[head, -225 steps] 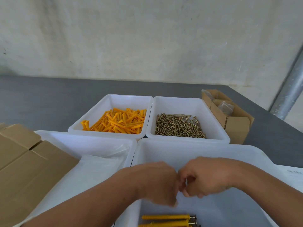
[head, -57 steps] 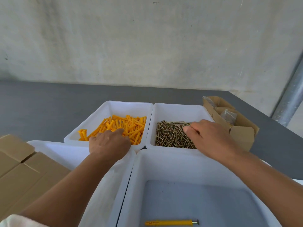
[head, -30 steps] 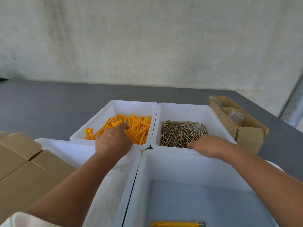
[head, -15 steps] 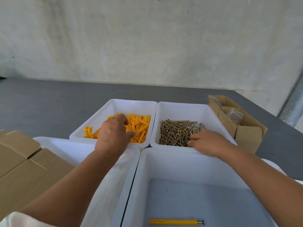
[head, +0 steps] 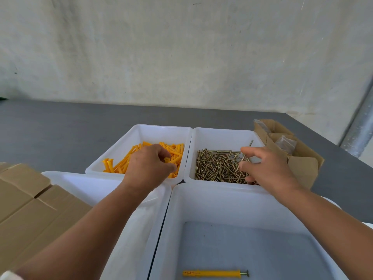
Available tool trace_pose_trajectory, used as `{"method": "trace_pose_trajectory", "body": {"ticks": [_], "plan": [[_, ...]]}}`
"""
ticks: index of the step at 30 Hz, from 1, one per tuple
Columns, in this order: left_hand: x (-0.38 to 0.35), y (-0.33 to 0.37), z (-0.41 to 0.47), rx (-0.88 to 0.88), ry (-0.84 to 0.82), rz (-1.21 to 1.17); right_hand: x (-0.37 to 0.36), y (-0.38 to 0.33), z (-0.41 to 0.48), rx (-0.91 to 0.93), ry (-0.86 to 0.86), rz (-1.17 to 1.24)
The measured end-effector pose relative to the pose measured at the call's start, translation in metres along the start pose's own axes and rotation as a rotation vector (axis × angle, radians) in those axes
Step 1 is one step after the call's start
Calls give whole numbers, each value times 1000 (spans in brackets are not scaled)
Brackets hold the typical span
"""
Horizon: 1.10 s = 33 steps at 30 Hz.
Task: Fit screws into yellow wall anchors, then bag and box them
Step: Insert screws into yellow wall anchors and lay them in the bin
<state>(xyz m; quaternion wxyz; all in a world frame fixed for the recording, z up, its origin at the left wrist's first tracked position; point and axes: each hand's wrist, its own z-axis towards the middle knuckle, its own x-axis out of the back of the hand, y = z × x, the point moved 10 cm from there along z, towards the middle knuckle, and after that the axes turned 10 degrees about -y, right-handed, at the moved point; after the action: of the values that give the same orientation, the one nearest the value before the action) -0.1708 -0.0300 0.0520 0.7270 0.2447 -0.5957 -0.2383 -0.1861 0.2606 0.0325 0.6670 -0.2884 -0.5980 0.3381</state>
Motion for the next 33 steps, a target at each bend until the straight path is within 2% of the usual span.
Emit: {"method": "trace_pose_trajectory", "body": {"ticks": [6,9,12,16,19,22,29,33], "plan": [[8,8,-5,-42,74,-121,-5,-33,-16,92,8,314],[14,24,-12,-153,108,-227,-10,-45,-24,145,-15,396],[17,43,-20,-290,80,-381,-14,-58,-29,209,-70,374],[5,56,-24,-305,-94,-617,-18,-72,-33,289,-137,172],[-8,57,-24,-261,-206,-665,-18,-79,-38,359,-96,-83],[-13,58,-25,-265,-236,-606,-16,-86,-44,410,-51,-263],[-20,58,-26,-291,-239,-432,-23,-94,-50,471,-66,-460],[-23,63,-31,-355,-222,-243,-26,-100,-57,489,-54,-597]]}}
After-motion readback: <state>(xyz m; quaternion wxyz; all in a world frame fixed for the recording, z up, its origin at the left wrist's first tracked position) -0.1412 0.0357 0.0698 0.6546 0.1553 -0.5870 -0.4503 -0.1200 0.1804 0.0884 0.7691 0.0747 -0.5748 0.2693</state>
